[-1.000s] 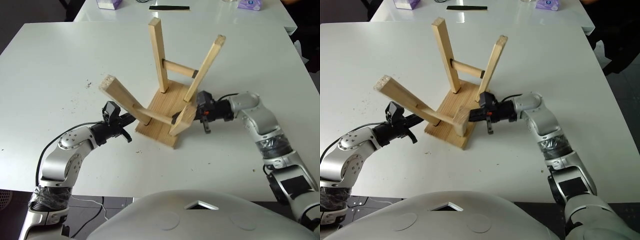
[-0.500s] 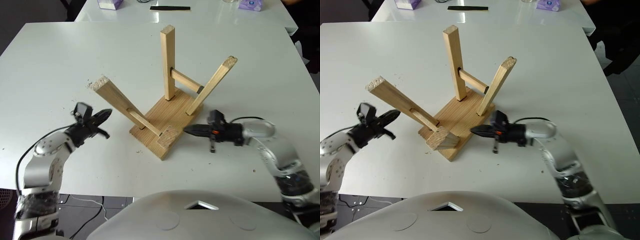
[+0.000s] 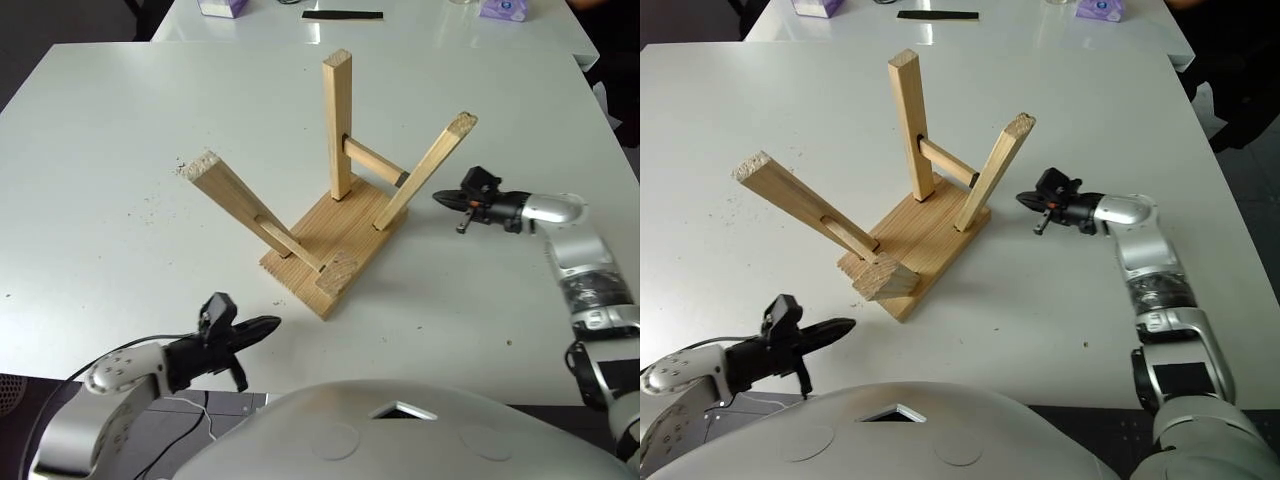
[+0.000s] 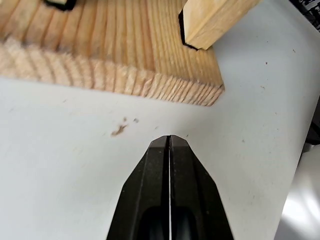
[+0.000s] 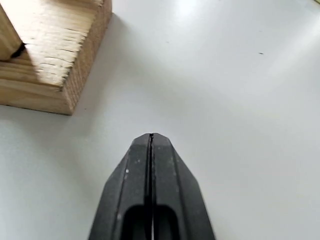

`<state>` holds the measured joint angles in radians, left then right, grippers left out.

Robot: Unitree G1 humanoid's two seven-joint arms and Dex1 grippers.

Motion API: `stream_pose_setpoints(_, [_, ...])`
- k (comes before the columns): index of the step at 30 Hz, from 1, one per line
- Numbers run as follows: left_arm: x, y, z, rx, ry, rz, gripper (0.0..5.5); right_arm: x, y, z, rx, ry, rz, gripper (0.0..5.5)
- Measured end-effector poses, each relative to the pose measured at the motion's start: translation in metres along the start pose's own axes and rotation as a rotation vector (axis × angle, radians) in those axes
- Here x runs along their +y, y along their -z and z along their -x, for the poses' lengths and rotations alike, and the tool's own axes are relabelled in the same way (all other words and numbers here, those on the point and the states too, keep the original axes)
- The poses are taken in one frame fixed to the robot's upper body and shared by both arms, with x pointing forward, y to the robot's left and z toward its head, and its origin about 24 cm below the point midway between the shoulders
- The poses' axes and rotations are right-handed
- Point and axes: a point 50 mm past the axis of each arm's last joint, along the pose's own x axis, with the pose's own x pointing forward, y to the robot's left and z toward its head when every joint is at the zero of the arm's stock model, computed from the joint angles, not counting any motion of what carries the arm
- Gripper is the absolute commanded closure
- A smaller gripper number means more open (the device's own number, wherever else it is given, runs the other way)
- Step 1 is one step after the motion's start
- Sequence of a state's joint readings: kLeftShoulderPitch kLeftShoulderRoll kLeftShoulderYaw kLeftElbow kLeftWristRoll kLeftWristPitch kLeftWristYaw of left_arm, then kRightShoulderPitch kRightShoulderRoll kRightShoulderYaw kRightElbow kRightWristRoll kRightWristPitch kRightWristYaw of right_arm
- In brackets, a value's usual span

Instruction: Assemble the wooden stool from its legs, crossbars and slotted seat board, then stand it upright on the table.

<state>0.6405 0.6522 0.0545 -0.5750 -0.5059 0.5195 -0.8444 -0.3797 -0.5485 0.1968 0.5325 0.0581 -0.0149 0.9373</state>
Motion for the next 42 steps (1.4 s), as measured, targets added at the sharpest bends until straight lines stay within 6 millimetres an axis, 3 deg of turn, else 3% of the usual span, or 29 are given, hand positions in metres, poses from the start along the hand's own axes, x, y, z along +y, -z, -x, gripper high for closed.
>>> stream_pose_setpoints(6, [-0.01,0.006,-0.029,-0.038,0.034,0.044,5.48,0.006,-0.019,-0.029,-0.06,-0.125,0.055,5.5])
stream_pose_setpoints(12, [-0.013,0.008,-0.032,-0.045,0.035,0.036,5.48,0.003,-0.02,-0.032,-0.048,-0.181,0.07,5.5])
stream_pose_setpoints(18, [0.001,0.003,-0.04,-0.088,-0.012,0.01,5.48,-0.004,-0.013,-0.007,0.001,-0.197,0.106,5.5])
stream_pose_setpoints(21, [0.01,0.0,-0.04,-0.106,-0.058,-0.017,5.48,0.002,-0.004,0.008,0.033,-0.199,0.094,5.5])
stream_pose_setpoints(30, [0.037,-0.016,-0.039,-0.125,-0.222,-0.111,5.48,0.045,0.004,0.034,0.049,-0.13,0.072,5.5])
stream_pose_setpoints(36, [0.035,-0.014,-0.029,-0.095,-0.264,-0.115,5.48,0.079,0.005,0.046,0.052,-0.09,0.017,5.5])
stream_pose_setpoints(42, [0.028,-0.011,-0.024,-0.081,-0.263,-0.098,5.48,0.091,0.008,0.053,0.059,-0.039,-0.029,5.5])
